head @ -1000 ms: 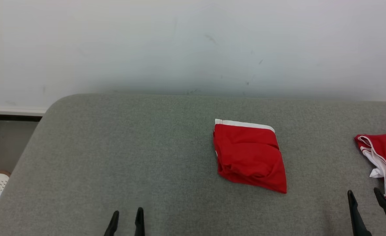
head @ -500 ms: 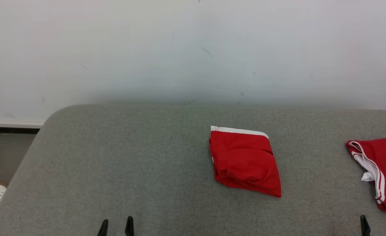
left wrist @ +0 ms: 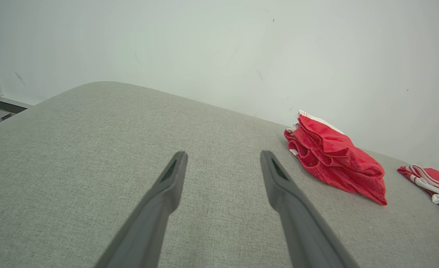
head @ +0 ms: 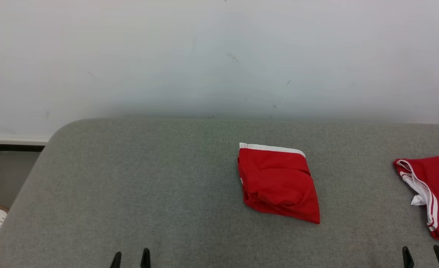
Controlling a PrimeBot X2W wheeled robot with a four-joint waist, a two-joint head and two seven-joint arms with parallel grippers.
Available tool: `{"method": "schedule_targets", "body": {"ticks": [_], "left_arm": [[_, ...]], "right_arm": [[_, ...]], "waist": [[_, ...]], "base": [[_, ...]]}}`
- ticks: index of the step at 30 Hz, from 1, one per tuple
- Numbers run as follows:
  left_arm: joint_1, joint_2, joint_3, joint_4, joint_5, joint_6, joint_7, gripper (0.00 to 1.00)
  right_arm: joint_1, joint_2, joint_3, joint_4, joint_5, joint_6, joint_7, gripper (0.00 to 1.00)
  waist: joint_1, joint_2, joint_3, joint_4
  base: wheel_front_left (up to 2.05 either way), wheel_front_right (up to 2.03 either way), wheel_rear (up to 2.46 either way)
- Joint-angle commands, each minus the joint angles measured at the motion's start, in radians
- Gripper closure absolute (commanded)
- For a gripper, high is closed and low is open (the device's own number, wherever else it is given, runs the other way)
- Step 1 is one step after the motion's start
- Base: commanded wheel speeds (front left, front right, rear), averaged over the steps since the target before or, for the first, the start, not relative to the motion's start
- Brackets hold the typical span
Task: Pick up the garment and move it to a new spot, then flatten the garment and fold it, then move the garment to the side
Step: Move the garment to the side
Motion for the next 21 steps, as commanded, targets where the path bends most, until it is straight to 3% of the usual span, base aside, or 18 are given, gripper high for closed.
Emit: {"method": "schedule_targets", "body": {"ticks": [1,11,16,21], "left_arm": [[0.01,0.003,0.004,-0.003,0.015,-0.003,0.0,0.0],[-0.005,0.003,0.004,-0.014,0.017,-0.004,0.0,0.0],[-0.03,0.003,-0.008,-0.014,0.018,-0.007,0.0,0.0],[-0.078,0.004,-0.036,-0.012,0.007,-0.009,0.0,0.0]], "right_arm": [[0.002,-0.003,0.003,-0.003,0.003,-0.003,-0.004,0.0],[-0.059,-0.01,0.022,-0.023,0.076,-0.003,-0.003,0.0],[-0.165,-0.064,0.105,0.018,0.237,-0.003,0.032,0.0],[-0.33,-0.11,0.167,0.041,0.47,-0.003,0.226,0.0]], "waist": [[0.0,-0.0001,0.001,0.003],[0.0,-0.0001,0.027,0.008],[0.0,-0.0001,0.08,0.017],[0.0,-0.0001,0.17,0.045]], "base": [[0.0,0.0,0.0],[0.0,0.0,0.0],[0.0,0.0,0.0],[0.0,0.0,0.0]]}}
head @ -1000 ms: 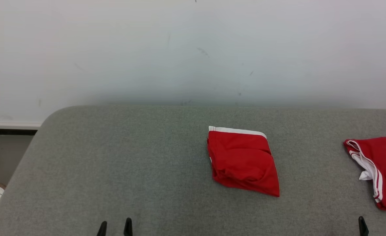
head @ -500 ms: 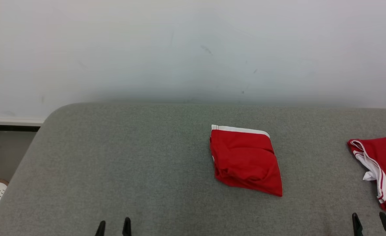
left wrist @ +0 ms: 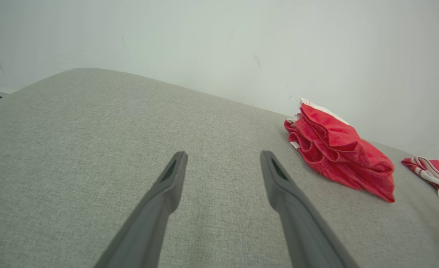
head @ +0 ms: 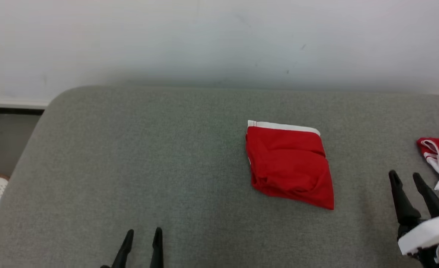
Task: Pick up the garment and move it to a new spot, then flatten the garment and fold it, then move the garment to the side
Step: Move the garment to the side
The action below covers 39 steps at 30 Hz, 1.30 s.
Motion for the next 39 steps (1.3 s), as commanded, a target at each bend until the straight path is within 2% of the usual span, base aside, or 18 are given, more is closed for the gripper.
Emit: {"method": "schedule_targets", "body": {"ticks": [1,3,7,11,19,24,25,26,27,28,33,39], "left_arm": [[-0.023,0.004,-0.006,0.003,-0.002,0.003,0.0,0.0],[-0.046,0.003,-0.02,0.008,-0.015,0.004,0.0,0.0],[-0.084,0.004,-0.054,0.013,-0.039,0.014,0.0,0.0],[-0.109,0.004,-0.084,0.018,-0.061,0.025,0.0,0.0],[-0.125,0.004,-0.105,0.025,-0.074,0.038,0.0,0.0],[-0.13,0.004,-0.11,0.026,-0.077,0.041,0.0,0.0],[-0.131,0.004,-0.111,0.025,-0.079,0.043,0.0,0.0],[-0.133,0.004,-0.112,0.025,-0.08,0.044,0.0,0.0],[-0.134,0.004,-0.113,0.025,-0.081,0.045,0.0,0.0],[-0.134,0.004,-0.114,0.025,-0.082,0.047,0.0,0.0],[-0.123,0.004,-0.103,0.022,-0.082,0.048,0.0,0.0],[-0.116,0.004,-0.088,0.017,-0.065,0.041,0.0,0.0]], "right_arm": [[-0.058,-0.016,0.015,0.015,0.072,-0.003,0.081,0.0],[-0.113,-0.031,0.045,0.03,0.159,-0.003,0.202,0.0],[-0.216,-0.037,0.034,0.093,0.306,-0.003,0.411,0.0],[-0.281,-0.037,0.007,0.149,0.394,-0.003,0.546,0.0],[-0.329,-0.023,-0.016,0.222,0.445,-0.003,0.706,0.0],[-0.344,0.002,-0.002,0.22,0.419,-0.003,0.734,0.0],[-0.348,0.005,-0.004,0.221,0.412,-0.003,0.724,0.23],[-0.353,0.009,-0.007,0.221,0.403,-0.003,0.715,0.67],[-0.357,0.012,-0.007,0.22,0.4,-0.003,0.708,0.97],[-0.359,0.016,-0.003,0.217,0.396,-0.003,0.704,1.0],[-0.358,0.011,0.007,0.2,0.377,-0.003,0.683,1.0],[-0.365,0.001,0.029,0.176,0.355,-0.003,0.672,1.0]], "waist": [[-0.0001,-0.0001,0.066,0.029],[-0.0001,-0.0001,0.096,0.046],[-0.0001,-0.0001,0.141,0.084],[-0.0001,-0.0001,0.169,0.124],[-0.0001,-0.0001,0.194,0.179],[-0.0001,-0.0001,0.202,0.19],[-0.0001,-0.0001,0.204,0.191],[-0.0001,-0.0001,0.204,0.193],[-0.0001,-0.0001,0.204,0.193],[-0.0001,-0.0001,0.203,0.193],[-0.0001,-0.0001,0.191,0.171],[-0.0001,-0.0001,0.179,0.081]], "base": [[0.0,0.0,0.0],[0.0,0.0,0.0],[0.0,0.0,0.0],[0.0,0.0,0.0],[0.0,0.0,0.0],[0.0,0.0,0.0],[0.0,0.0,0.0],[0.0,0.0,0.0],[0.0,0.0,0.0],[0.0,0.0,0.0],[0.0,0.0,0.0],[0.0,0.0,0.0]]}}
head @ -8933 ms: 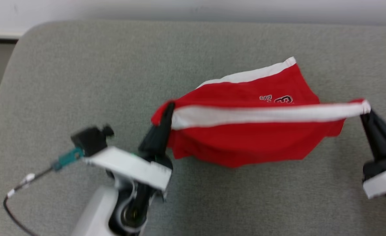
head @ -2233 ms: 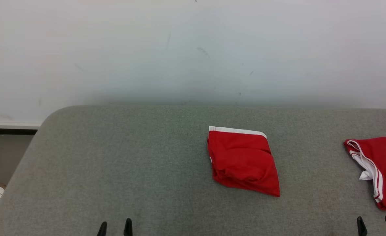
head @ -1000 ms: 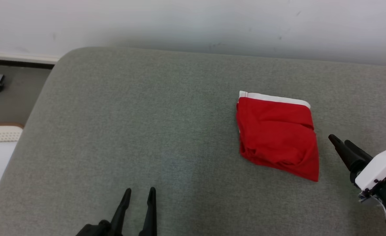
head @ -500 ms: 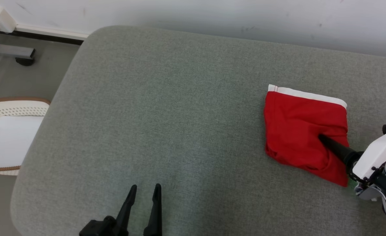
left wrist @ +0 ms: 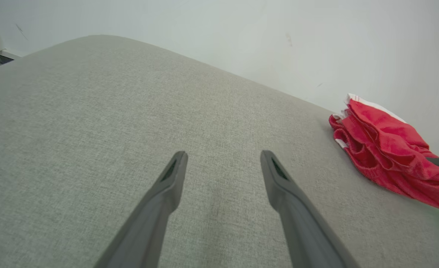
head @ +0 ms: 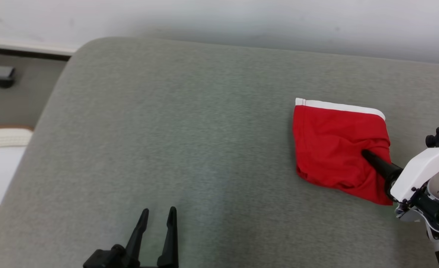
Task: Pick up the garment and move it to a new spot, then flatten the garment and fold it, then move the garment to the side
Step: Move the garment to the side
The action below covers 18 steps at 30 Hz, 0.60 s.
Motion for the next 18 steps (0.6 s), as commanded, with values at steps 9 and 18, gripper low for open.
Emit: {"method": "schedule_targets", "body": {"ticks": [9,18], "left_arm": [[-0.02,0.004,0.027,0.002,0.035,-0.023,0.0,0.0],[-0.052,0.004,0.039,0.018,0.053,-0.041,0.0,0.0]], "right_arm": [[-0.001,-0.048,0.021,-0.043,-0.016,-0.002,-0.003,1.0],[-0.02,-0.139,0.003,-0.06,-0.06,-0.002,0.001,1.0]], "waist": [[-0.0001,0.0,0.004,-0.226],[-0.0001,0.0,0.047,-0.314]], "base": [[0.0,0.0,0.0],[0.0,0.0,0.0]]}}
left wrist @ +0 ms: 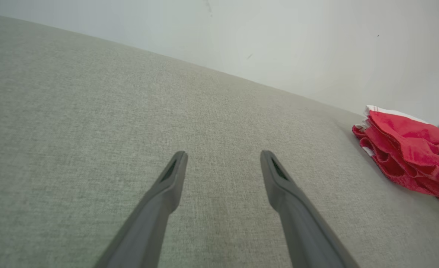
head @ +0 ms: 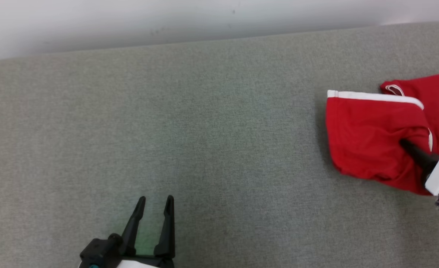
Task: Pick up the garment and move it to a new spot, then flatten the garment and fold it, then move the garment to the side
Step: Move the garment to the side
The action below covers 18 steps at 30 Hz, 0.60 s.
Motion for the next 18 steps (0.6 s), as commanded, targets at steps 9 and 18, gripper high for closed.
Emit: {"method": "schedule_targets", "body": {"ticks": [9,18], "left_arm": [[-0.025,0.004,0.011,0.009,0.015,-0.016,0.0,0.0],[-0.037,0.004,0.03,0.008,0.028,-0.022,0.0,0.0]], "right_arm": [[-0.107,-0.114,0.011,-0.032,-0.097,-0.002,0.051,1.0],[-0.159,-0.276,-0.03,-0.072,-0.19,-0.002,0.241,1.0]], "waist": [[0.0,0.0,0.052,-0.004],[0.0,0.0,0.095,0.025]], "base": [[0.0,0.0,0.0],[0.0,0.0,0.0]]}}
